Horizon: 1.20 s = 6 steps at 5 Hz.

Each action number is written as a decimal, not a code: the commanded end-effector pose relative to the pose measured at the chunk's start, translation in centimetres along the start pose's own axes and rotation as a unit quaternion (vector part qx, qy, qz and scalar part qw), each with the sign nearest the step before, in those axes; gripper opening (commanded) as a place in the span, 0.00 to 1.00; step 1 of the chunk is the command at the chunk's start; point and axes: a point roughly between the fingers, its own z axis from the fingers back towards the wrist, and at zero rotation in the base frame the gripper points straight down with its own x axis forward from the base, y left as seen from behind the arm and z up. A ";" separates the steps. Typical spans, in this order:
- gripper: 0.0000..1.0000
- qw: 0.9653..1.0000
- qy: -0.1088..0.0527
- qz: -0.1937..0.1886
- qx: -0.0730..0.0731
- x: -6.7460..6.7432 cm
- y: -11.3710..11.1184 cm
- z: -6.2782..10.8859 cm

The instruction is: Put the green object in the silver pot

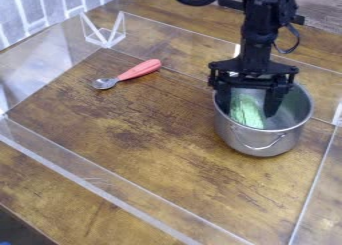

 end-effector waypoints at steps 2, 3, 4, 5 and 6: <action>1.00 0.996 -0.067 0.009 -0.066 1.2 -1.9 9.1; 1.00 0.995 -0.069 0.016 -0.076 1.3 -1.4 11.4; 1.00 0.994 -0.069 0.023 -0.080 1.3 -0.8 12.2; 1.00 0.995 -0.062 0.001 -0.077 1.2 -0.4 11.9; 1.00 0.996 -0.055 -0.020 -0.074 1.2 0.0 11.6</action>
